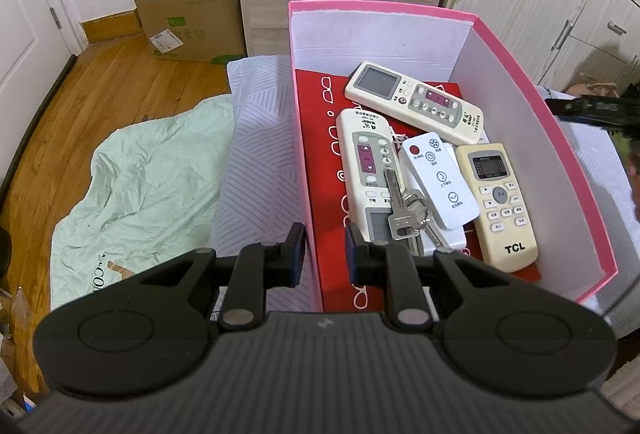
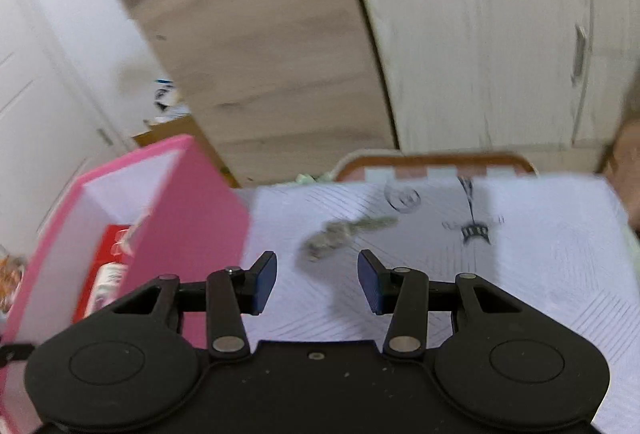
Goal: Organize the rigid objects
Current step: 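Move the right tool back and grasp the second pair of keys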
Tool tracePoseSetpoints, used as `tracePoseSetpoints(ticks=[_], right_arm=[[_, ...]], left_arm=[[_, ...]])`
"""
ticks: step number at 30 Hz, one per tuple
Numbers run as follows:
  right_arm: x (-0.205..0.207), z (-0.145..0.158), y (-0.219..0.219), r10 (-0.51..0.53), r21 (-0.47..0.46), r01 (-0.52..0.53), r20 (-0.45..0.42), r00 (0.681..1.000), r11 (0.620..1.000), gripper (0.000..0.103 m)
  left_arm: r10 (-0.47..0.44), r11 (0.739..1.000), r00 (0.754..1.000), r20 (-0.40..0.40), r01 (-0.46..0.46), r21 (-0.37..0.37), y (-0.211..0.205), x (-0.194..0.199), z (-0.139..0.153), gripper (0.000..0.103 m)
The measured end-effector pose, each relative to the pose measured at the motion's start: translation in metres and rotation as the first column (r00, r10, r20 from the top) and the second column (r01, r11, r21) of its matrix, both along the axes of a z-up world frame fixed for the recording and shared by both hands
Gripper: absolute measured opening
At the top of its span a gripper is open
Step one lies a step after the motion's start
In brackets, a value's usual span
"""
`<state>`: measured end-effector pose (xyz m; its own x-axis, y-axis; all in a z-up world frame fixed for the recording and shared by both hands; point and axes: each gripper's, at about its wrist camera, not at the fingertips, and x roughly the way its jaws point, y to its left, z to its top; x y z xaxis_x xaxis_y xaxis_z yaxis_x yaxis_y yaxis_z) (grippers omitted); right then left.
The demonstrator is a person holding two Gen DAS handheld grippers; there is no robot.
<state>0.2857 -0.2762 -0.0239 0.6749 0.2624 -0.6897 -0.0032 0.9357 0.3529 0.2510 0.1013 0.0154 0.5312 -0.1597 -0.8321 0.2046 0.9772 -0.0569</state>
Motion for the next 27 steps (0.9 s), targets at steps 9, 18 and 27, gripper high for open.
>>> tracePoseSetpoints(ticks=[9,18,27], right_arm=[[0.027,-0.028,0.015,-0.026,-0.006,0.026,0.000,1.000,1.000,0.050],[0.050,-0.040,0.029,-0.085,-0.103,0.087,0.030,0.996,0.991,0.006],[0.031,0.002,0.038,-0.031,-0.098,0.046,0.151,0.988,0.994,0.004]], left_arm=[[-0.013,1.000,1.000,0.001,0.013,-0.017,0.004,-0.003,-0.001,0.018],[-0.027,0.999,1.000,0.000,0.027,-0.037,0.008,-0.002,-0.002,0.018],[-0.030,0.998,0.999,-0.012,0.030,-0.051,0.011,-0.002,-0.004,0.018]])
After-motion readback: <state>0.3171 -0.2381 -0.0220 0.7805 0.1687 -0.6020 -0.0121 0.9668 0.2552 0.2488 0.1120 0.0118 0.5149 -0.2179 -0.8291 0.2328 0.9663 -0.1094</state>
